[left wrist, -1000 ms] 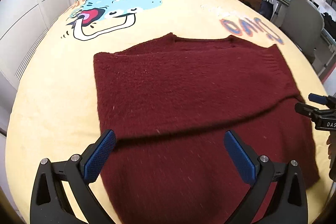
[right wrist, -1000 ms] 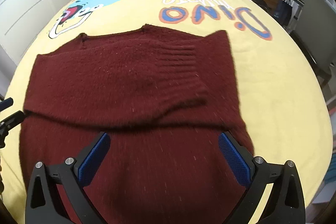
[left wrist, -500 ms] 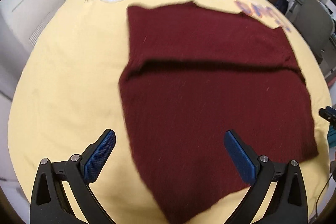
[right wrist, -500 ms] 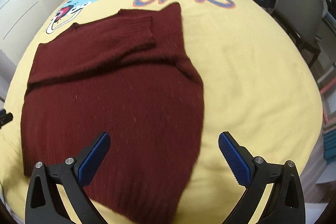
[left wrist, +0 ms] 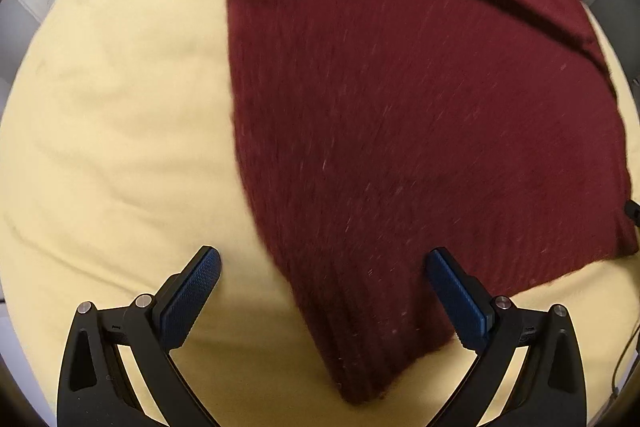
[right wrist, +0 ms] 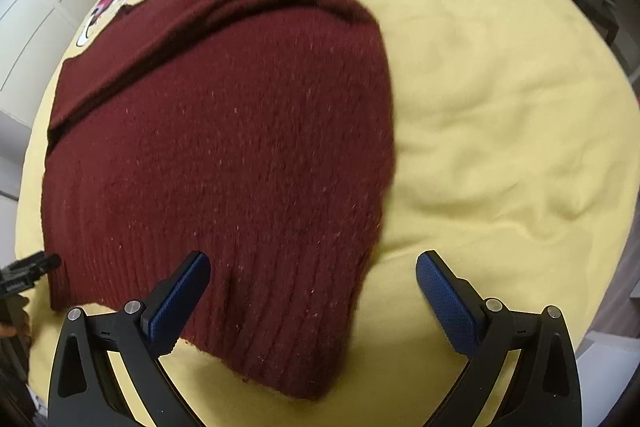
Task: Fold small clothes
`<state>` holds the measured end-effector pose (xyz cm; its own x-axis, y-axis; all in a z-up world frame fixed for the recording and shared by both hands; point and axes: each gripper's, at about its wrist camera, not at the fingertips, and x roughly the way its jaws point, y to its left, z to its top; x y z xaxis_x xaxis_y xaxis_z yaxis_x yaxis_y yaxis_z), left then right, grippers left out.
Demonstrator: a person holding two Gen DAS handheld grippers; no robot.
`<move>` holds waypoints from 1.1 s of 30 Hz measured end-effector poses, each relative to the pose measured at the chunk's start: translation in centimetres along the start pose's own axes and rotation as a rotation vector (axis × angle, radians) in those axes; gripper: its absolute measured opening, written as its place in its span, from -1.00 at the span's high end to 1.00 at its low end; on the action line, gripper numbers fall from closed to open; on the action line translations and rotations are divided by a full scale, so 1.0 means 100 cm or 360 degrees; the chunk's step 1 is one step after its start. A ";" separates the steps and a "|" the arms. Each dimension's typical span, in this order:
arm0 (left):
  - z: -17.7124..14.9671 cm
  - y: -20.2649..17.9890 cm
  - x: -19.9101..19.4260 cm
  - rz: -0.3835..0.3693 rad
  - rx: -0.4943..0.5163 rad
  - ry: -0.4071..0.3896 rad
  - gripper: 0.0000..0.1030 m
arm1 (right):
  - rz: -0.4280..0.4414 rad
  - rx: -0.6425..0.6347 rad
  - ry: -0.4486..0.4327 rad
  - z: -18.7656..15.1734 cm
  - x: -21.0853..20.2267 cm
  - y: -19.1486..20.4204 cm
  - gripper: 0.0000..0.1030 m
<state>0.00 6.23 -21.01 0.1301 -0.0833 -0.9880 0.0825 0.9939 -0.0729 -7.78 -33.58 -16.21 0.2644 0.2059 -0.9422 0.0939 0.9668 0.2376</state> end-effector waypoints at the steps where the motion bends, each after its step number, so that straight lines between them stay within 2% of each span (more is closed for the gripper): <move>1: 0.000 0.001 0.005 -0.0006 -0.0009 0.0030 -0.98 | 0.0001 0.0003 0.0024 0.000 0.003 0.000 -0.99; 6: 0.004 0.000 0.009 -0.0039 -0.0026 0.0063 -0.98 | -0.0011 -0.0034 0.0106 0.001 0.012 0.007 -0.98; 8: 0.003 0.002 0.010 -0.0071 -0.0032 0.0072 -0.97 | -0.0071 -0.0066 0.0137 0.001 0.015 0.011 -0.88; 10: 0.004 0.008 0.008 -0.0094 -0.0034 0.0076 -0.92 | -0.0103 -0.0076 0.0161 0.001 0.017 0.013 -0.60; 12: 0.003 0.011 0.006 -0.0110 -0.0015 0.0084 -0.76 | -0.0089 -0.0058 0.0190 0.002 0.019 0.012 -0.35; 13: 0.004 0.009 0.005 -0.0122 0.0002 0.0087 -0.59 | -0.0072 -0.0047 0.0197 0.002 0.019 0.012 -0.27; 15: 0.005 0.004 0.002 -0.0154 0.0058 0.0101 -0.31 | -0.0007 -0.0018 0.0212 0.002 0.018 0.009 0.11; 16: 0.005 0.001 0.000 -0.0177 0.0096 0.0108 -0.10 | 0.0027 -0.0010 0.0220 0.002 0.018 0.009 0.21; 17: 0.006 -0.001 -0.002 -0.0203 0.0134 0.0111 0.10 | 0.0074 -0.0001 0.0233 0.003 0.018 0.008 0.40; 18: 0.008 -0.001 -0.004 -0.0223 0.0152 0.0112 0.22 | 0.0104 0.0008 0.0244 0.003 0.018 0.008 0.44; 20: 0.011 0.000 -0.009 -0.0291 0.0155 0.0116 0.73 | 0.0117 0.0012 0.0256 0.006 0.019 0.008 0.47; 24: 0.022 0.009 -0.028 -0.0401 0.0124 0.0072 0.78 | 0.0141 -0.0022 0.0240 0.016 0.009 0.011 0.71; 33: 0.066 0.015 -0.091 -0.0457 0.0193 -0.0155 0.79 | 0.0208 -0.0035 0.0005 0.069 -0.035 0.018 0.75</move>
<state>5.48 7.98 -11.23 0.1783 -0.3711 -0.9113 0.2458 0.9136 -0.3240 -1.95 -33.56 -10.88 0.2698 0.3307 -0.9044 0.0379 0.9348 0.3531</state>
